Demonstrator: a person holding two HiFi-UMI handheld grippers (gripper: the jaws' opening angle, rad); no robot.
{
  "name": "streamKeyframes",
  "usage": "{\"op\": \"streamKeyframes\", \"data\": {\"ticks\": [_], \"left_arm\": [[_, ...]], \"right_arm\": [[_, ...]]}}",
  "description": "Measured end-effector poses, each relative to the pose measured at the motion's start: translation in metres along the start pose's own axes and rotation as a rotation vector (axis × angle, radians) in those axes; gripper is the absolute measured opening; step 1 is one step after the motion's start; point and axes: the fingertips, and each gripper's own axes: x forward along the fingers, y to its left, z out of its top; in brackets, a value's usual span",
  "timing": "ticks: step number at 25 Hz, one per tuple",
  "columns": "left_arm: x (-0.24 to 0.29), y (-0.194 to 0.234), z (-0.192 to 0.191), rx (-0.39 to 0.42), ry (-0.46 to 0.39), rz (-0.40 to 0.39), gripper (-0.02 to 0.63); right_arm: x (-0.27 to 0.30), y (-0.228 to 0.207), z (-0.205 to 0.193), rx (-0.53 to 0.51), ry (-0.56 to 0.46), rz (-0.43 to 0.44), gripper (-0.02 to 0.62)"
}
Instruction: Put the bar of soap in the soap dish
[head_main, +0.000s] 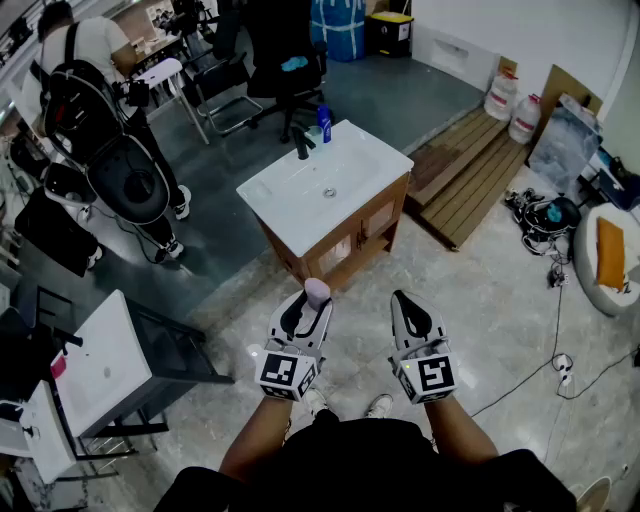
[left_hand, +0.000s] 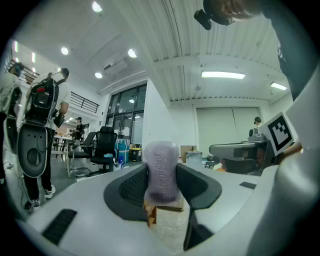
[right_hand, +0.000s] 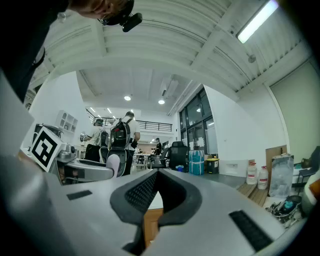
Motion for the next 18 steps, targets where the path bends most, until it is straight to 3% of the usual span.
{"op": "streamKeyframes", "data": {"ticks": [13,18], "left_arm": [[0.003,-0.015,0.008,0.022,-0.025,0.031,0.196],[0.011,-0.023,0.008,-0.019,-0.015,0.058,0.196]], "right_arm": [[-0.004,-0.012,0.01,0.021,-0.043,0.051,0.006],[-0.009,-0.025,0.001,0.024,-0.017,0.088,0.006]]}}
